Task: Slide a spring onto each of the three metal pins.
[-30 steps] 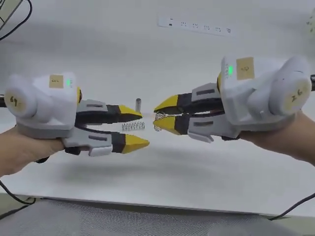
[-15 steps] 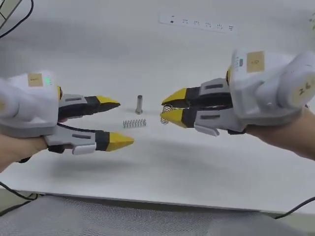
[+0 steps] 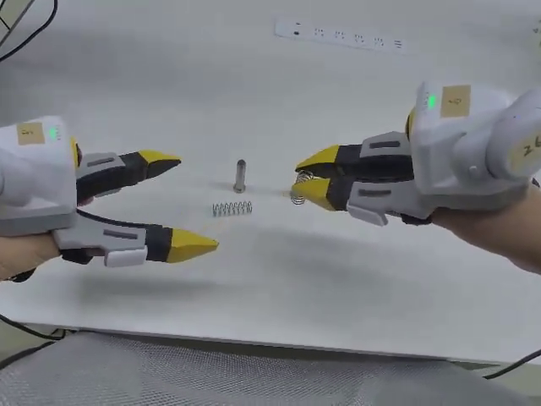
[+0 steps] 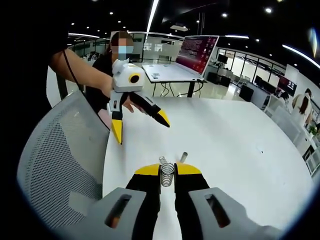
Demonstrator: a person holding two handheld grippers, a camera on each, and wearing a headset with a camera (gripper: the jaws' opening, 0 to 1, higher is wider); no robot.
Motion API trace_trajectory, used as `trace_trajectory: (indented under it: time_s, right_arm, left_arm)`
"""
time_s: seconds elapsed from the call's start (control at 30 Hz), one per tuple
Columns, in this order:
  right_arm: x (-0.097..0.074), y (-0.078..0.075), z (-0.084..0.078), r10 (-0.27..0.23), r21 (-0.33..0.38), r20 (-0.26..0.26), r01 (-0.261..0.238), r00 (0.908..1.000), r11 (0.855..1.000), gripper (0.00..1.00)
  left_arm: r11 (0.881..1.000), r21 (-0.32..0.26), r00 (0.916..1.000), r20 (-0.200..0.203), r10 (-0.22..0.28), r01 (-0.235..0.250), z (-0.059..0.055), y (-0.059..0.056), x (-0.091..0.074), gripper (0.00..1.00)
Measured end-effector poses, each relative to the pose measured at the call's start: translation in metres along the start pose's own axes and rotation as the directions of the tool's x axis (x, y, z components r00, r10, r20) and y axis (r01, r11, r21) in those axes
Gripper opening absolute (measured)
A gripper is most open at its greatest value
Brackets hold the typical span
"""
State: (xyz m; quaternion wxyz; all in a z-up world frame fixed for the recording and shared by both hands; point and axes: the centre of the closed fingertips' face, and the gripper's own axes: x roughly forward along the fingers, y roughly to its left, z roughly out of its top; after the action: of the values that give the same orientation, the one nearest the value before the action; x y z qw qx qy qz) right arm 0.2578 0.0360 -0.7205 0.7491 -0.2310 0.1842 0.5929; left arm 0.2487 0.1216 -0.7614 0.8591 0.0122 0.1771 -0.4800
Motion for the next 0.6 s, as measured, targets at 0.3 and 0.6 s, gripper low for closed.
trace_trajectory:
  time_s: [0.3, 0.6]
  right_arm:
    - [-0.003, -0.006, -0.005, -0.028, 0.013, -0.003, 0.028, 0.9996, 1.000, 0.07]
    - [-0.007, -0.032, -0.005, -0.110, 0.108, 0.027, 0.106, 0.9936, 0.988, 0.07]
  left_arm:
    - [0.999, -0.021, 0.9996, -0.002, 0.028, -0.028, -0.001, 0.004, -0.001, 0.96]
    - [0.999, -0.034, 0.9993, 0.000, 0.038, -0.038, -0.004, 0.004, -0.004, 0.98]
